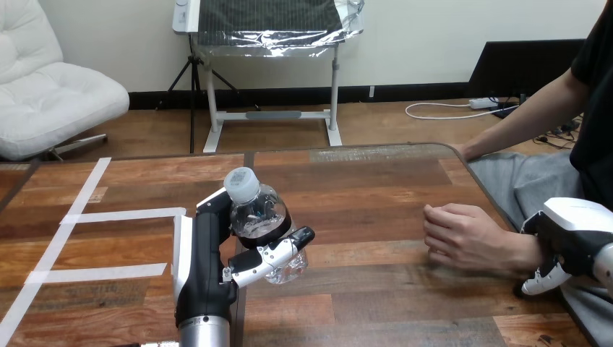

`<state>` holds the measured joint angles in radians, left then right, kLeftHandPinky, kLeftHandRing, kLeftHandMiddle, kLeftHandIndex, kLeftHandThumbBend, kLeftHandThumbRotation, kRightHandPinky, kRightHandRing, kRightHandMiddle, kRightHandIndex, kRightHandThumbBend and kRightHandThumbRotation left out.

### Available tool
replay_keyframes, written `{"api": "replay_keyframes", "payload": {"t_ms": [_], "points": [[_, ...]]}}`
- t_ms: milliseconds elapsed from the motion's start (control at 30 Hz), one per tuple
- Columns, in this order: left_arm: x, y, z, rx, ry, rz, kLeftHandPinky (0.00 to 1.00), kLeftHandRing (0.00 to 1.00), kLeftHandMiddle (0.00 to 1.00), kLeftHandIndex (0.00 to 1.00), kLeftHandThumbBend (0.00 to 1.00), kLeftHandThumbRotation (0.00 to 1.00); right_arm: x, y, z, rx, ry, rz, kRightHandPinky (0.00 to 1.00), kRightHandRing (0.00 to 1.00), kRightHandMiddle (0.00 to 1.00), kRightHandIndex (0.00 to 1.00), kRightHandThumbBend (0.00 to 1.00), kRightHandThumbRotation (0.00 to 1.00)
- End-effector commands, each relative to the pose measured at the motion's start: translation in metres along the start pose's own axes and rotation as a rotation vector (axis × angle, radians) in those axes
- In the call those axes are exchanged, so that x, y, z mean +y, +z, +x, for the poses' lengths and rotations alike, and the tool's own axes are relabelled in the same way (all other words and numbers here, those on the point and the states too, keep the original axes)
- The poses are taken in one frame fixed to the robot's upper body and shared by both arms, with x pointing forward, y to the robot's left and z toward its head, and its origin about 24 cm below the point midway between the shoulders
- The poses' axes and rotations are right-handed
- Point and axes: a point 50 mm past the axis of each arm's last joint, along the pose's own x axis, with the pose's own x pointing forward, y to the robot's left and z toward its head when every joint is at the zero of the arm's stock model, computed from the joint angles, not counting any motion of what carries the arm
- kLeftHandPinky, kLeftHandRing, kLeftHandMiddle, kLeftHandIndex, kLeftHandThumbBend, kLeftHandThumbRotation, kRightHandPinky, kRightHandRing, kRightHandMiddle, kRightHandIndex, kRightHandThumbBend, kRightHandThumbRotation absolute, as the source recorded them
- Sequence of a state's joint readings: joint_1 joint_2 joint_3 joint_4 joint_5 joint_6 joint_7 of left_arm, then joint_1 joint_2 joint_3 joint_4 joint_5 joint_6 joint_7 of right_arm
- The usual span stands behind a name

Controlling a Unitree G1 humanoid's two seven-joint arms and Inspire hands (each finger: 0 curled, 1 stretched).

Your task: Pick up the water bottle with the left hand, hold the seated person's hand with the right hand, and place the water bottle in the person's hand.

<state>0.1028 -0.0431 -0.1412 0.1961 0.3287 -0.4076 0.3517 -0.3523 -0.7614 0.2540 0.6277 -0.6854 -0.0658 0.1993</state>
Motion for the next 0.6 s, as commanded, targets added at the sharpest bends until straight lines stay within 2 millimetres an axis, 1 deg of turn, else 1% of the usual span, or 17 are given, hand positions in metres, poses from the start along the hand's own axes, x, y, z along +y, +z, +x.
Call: {"api": "replay_keyframes", "payload": {"t_ms": [0,300,567], "points": [[0.0036,0.0261,0.0153,-0.127,0.029,-0.03,0.38,0.41,0.45,0.48,0.65,0.0,-0.0082,0.0158,0.0084,-0.037,-0.029,0.029,0.37,0.47,0.57,0.57,0.73,0.0],[0.0042,0.027,0.0154,-0.12,0.029,-0.028,0.39,0.42,0.45,0.48,0.65,0.0,-0.0074,0.0162,0.0092,-0.041,-0.035,0.032,0.35,0.45,0.55,0.56,0.73,0.0],[0.0045,0.0274,0.0157,-0.119,0.03,-0.023,0.38,0.42,0.45,0.48,0.65,0.0,-0.0071,0.0163,0.009,-0.054,-0.05,0.013,0.35,0.44,0.55,0.54,0.73,0.0]]}}
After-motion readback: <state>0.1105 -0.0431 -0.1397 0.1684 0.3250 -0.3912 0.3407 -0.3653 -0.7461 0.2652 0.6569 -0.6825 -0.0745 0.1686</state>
